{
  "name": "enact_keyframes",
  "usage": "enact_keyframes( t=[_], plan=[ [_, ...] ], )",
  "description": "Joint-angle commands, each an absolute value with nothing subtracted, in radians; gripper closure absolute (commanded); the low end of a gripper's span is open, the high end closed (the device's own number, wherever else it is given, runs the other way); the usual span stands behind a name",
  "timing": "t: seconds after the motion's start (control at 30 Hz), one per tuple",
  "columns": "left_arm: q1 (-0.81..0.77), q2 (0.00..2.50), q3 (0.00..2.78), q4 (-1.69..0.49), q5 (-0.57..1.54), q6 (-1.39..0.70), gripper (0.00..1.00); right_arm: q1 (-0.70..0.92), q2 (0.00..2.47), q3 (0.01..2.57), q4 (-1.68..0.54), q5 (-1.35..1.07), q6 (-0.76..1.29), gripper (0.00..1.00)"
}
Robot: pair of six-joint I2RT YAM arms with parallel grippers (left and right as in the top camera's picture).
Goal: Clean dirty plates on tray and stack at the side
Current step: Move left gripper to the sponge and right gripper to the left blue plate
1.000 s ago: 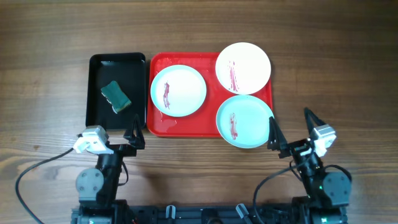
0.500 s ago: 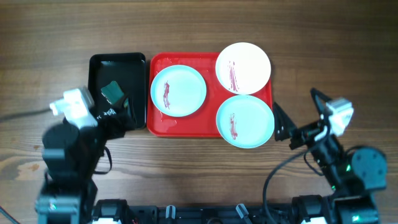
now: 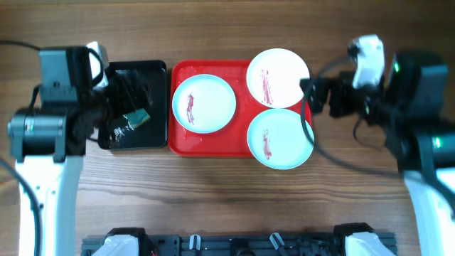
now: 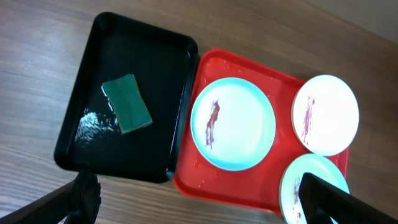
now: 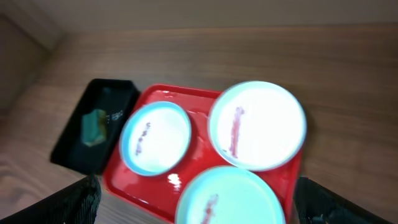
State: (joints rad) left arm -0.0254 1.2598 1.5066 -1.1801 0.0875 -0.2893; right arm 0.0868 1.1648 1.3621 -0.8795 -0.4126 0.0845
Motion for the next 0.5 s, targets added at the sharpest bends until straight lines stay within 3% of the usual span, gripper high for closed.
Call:
enact_keyframes(
  t=[0.0,0.13,0.47],
  plan=[
    [-0.028,1.311,1.531,-1.182,0.101,-0.269,0.0,0.093,1.247,1.398,-0.845,-0.568,0.167,0.0],
    [-0.028,1.341,1.531,-1.184,0.101,-0.269,0.0,0.122,1.347,1.398,-0.777,-0.611,0.207,0.11],
    [-0.028,1.394,1.531,-1.183,0.063,-0.27,0.0,0.362,1.571,1.398,-0.702,-0.34,0.344,0.16]
  ],
)
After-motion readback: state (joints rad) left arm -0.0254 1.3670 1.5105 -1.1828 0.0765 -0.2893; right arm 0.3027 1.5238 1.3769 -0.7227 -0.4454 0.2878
